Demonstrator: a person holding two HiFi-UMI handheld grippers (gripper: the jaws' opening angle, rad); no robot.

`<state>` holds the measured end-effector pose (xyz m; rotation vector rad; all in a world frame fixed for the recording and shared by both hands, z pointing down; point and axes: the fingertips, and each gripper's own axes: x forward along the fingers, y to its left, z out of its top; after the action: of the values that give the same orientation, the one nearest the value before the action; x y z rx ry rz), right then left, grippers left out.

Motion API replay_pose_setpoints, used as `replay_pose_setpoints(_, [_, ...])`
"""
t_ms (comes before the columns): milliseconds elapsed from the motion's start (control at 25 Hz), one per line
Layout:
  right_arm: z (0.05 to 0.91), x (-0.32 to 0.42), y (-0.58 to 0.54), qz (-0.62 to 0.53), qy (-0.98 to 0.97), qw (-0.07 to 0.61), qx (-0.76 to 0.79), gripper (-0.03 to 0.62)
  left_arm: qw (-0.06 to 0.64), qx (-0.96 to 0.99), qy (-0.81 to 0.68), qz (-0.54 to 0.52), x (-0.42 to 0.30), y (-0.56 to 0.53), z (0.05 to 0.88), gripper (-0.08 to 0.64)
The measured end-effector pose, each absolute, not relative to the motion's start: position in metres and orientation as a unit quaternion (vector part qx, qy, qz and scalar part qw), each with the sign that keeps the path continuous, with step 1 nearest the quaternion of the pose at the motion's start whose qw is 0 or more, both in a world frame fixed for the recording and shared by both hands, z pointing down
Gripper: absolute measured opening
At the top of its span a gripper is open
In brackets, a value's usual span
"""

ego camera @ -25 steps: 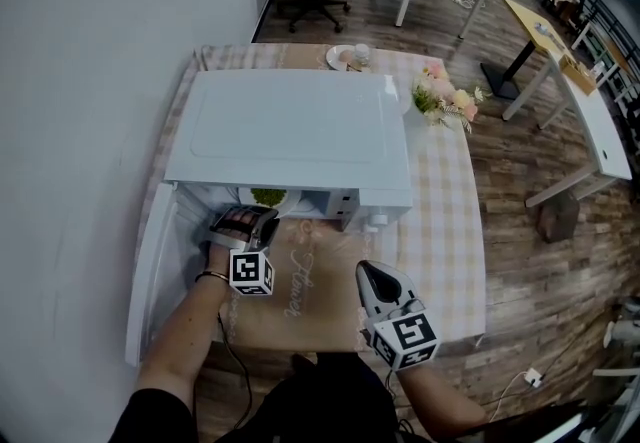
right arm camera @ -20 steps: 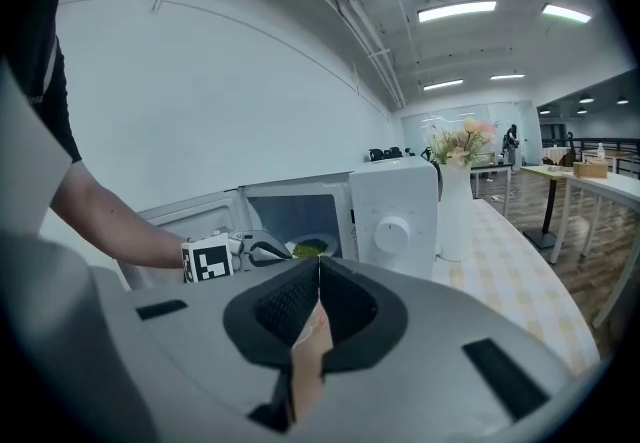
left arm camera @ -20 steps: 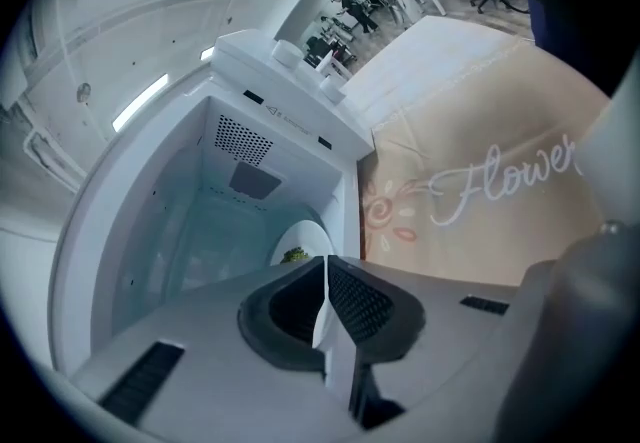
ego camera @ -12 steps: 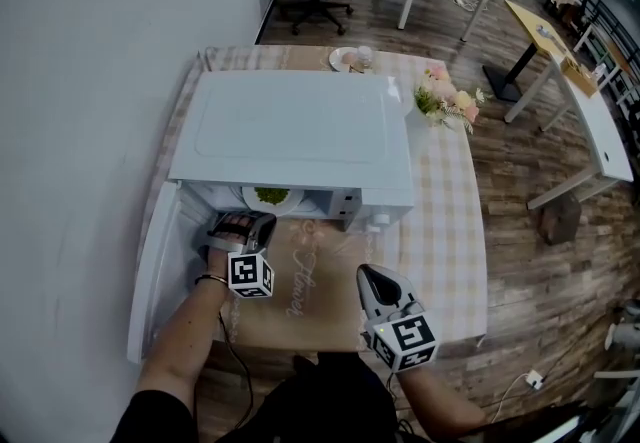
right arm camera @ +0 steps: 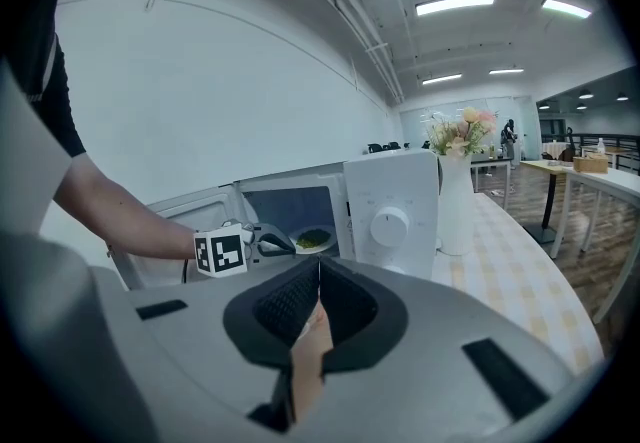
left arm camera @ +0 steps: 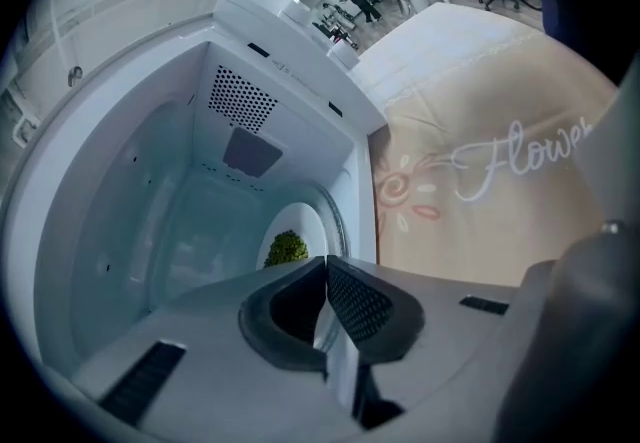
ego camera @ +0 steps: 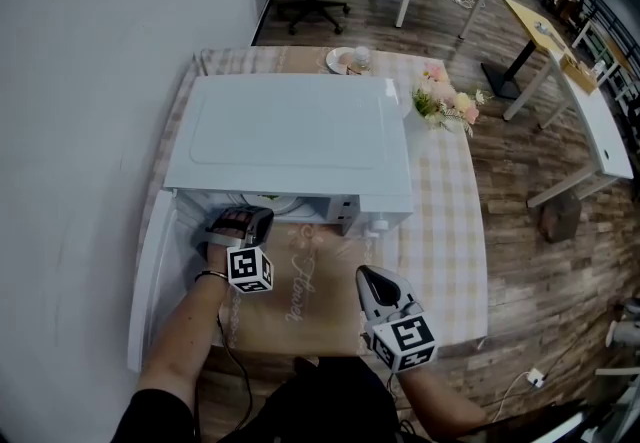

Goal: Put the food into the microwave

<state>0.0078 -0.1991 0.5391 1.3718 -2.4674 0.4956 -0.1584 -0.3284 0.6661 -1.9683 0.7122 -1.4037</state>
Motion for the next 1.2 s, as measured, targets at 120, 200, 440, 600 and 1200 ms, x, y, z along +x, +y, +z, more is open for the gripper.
replay_pose_setpoints(120, [0.538,0.009,-0.202,0.17,-0.853,0.138,0.474,0.009,0.304,-0.744,0.271,-0.529,-0.159,-0.333,0.666,0.015])
replay_pose_setpoints(200, [0.537,0.008,-0.203,0.169,-0.853,0.138,0.474,0.009,0.301,-0.746,0.276,-0.527,-0.16,-0.336,0.666,0.015])
replay_pose_setpoints(440, [0.537,0.009,-0.201,0.167,-0.854,0.14,0.473,0.009,0.285,-0.746,0.282,-0.532,-0.161,-0.338,0.668,0.015])
replay_pose_setpoints(600, [0.532,0.006,-0.197,0.162,-0.857,0.137,0.47,0.009,0.261,-0.756,0.297,-0.521,-0.161,-0.33,0.66,0.015])
replay_pose_setpoints(1200, [0.501,-0.021,-0.162,0.142,-0.877,0.11,0.446,0.009,0.137,-0.813,0.404,-0.396,-0.165,-0.244,0.604,0.009])
